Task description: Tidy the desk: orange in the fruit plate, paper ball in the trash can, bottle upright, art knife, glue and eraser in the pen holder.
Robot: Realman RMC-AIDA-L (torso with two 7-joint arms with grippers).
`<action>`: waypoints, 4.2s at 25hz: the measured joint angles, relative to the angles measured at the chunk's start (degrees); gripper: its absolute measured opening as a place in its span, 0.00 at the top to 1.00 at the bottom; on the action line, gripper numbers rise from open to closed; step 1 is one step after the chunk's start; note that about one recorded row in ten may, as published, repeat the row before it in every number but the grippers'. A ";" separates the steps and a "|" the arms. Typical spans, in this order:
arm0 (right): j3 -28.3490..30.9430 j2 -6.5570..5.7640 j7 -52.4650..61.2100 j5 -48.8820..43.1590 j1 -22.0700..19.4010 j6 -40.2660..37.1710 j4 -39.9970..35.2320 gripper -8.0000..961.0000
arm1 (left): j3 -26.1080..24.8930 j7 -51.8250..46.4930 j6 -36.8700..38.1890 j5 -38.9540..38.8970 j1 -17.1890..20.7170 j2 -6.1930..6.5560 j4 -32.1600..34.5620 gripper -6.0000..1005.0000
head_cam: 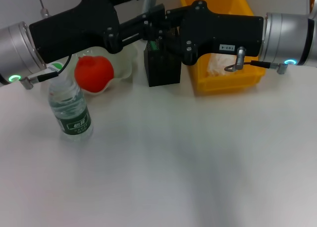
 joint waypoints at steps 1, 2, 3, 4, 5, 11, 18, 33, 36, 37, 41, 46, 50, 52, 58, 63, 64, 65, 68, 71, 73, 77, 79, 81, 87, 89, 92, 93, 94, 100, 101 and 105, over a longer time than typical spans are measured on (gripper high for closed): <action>0.00 0.00 0.00 0.00 -0.05 0.00 -0.07 0.86 | 0.00 0.00 0.00 0.00 0.00 0.00 0.00 0.45; 0.00 0.00 0.01 0.00 -0.07 0.00 -0.07 0.86 | -0.05 0.22 -0.19 0.40 0.00 0.00 -0.01 0.45; -0.01 0.00 0.02 0.00 -0.10 0.01 -0.07 0.86 | -0.05 0.22 -0.19 0.40 0.00 0.00 -0.01 0.45; -0.01 0.00 0.04 0.00 -0.12 0.01 -0.07 0.86 | -0.05 0.22 -0.19 0.40 0.00 0.00 -0.01 0.45; -0.01 0.01 0.07 0.00 -0.16 0.01 -0.07 0.86 | -0.05 0.22 -0.19 0.40 0.00 0.00 -0.01 0.45; 0.19 0.03 0.34 -0.53 -0.31 0.11 -0.07 0.86 | -0.53 0.37 -0.94 0.99 0.39 0.09 0.25 0.46; 0.16 0.03 0.58 -1.52 -0.31 1.34 -0.16 0.86 | -0.53 0.41 -0.73 0.92 0.43 0.10 0.35 0.59; -0.44 0.03 0.62 -2.11 0.37 2.15 -0.21 0.86 | -0.15 0.31 -0.81 0.88 0.03 -0.07 0.03 0.67; -0.70 0.03 0.63 -2.11 0.54 2.27 -0.13 0.86 | -0.07 0.29 -0.73 0.82 0.01 -0.13 -0.04 0.68; -0.73 0.03 0.63 -2.11 0.55 2.28 -0.10 0.86 | -0.07 0.29 -0.73 0.82 0.01 -0.13 -0.04 0.69; -0.74 0.03 0.62 -2.11 0.52 2.29 -0.08 0.85 | -0.14 0.29 -0.77 0.80 0.00 -0.15 -0.04 0.73; -0.74 0.03 0.61 -2.19 0.47 2.25 -0.08 0.85 | -0.31 0.33 -0.77 0.78 0.06 -0.12 -0.06 0.78; -0.72 0.03 0.57 -2.19 0.53 2.25 0.04 0.84 | -0.52 0.41 -0.71 0.74 0.38 0.00 0.00 0.83; -0.71 0.03 0.47 -2.19 0.53 2.25 0.09 0.84 | -0.53 0.41 -0.73 0.75 0.36 0.00 0.00 0.85; -0.57 0.06 0.37 -1.98 0.28 2.25 0.21 0.83 | -0.53 0.41 -0.78 0.77 0.31 -0.01 0.09 0.85; -0.12 0.12 0.95 -1.77 0.03 2.25 0.37 0.82 | -0.66 0.40 -0.65 0.69 0.18 -0.06 0.44 0.85; -0.12 0.12 0.95 -1.77 0.03 2.25 0.37 0.82 | -0.69 0.39 -0.59 0.65 0.13 -0.07 0.45 0.85; -0.08 0.11 1.32 -1.76 0.02 2.26 0.42 0.82 | -0.70 0.38 -0.58 0.62 0.07 -0.08 0.46 0.85; -0.07 0.07 2.07 -1.78 -0.01 2.35 0.50 0.82 | -0.72 0.35 -0.49 0.45 -0.02 -0.09 0.48 0.85; -0.07 0.06 2.17 -1.77 -0.14 2.39 0.50 0.78 | -0.71 0.37 -0.47 0.45 0.00 -0.09 0.40 0.85; -0.07 0.04 3.13 -1.76 -0.34 2.33 0.36 0.73 | -0.74 0.37 -0.47 0.45 0.12 -0.09 0.46 0.85; 0.11 0.02 4.86 -1.73 -0.68 1.92 0.00 0.65 | -1.40 0.39 -0.39 0.45 0.20 -0.04 0.67 0.85; 0.38 -0.02 6.35 -1.74 -1.19 1.77 -0.39 0.61 | -1.81 0.41 -0.38 0.45 0.27 0.04 1.18 0.85; 0.76 -0.07 7.78 -1.75 -2.06 1.71 -1.15 0.57 | -2.51 0.58 -0.38 0.45 0.41 0.11 1.76 0.85; 4.22 -0.06 14.23 -1.86 -5.49 -2.14 -4.72 0.53 | -4.97 0.99 -0.39 0.56 0.45 0.25 2.17 0.85; 6.42 -0.06 17.22 -1.85 -5.82 -5.19 -4.82 0.53 | -5.46 1.07 -0.39 0.68 0.47 0.27 2.19 0.85; 10.16 -0.12 22.37 -1.66 -5.63 -9.12 -3.82 0.53 | -5.59 1.48 -0.41 0.80 0.54 0.27 2.25 0.85; 11.61 -0.12 24.02 -1.23 -5.36 -10.50 -2.84 0.53 | -5.48 1.70 -0.40 0.84 0.55 0.26 2.26 0.85; 13.34 -0.17 25.51 -0.55 -4.97 -11.80 -1.39 0.54 | -5.35 1.92 -0.39 0.89 0.55 0.24 2.26 0.85; 22.85 -2.74 30.23 6.17 -1.17 -21.52 14.17 0.54 | -5.10 3.23 0.09 0.99 0.63 0.12 2.26 0.85; 23.92 -3.25 30.43 6.85 -0.53 -22.51 16.69 0.54 | -5.10 3.50 0.34 0.99 0.63 0.12 2.26 0.85; 26.33 -4.41 31.98 8.69 1.32 -25.86 23.30 0.54 | -5.09 4.27 1.94 0.97 0.61 0.09 2.48 0.85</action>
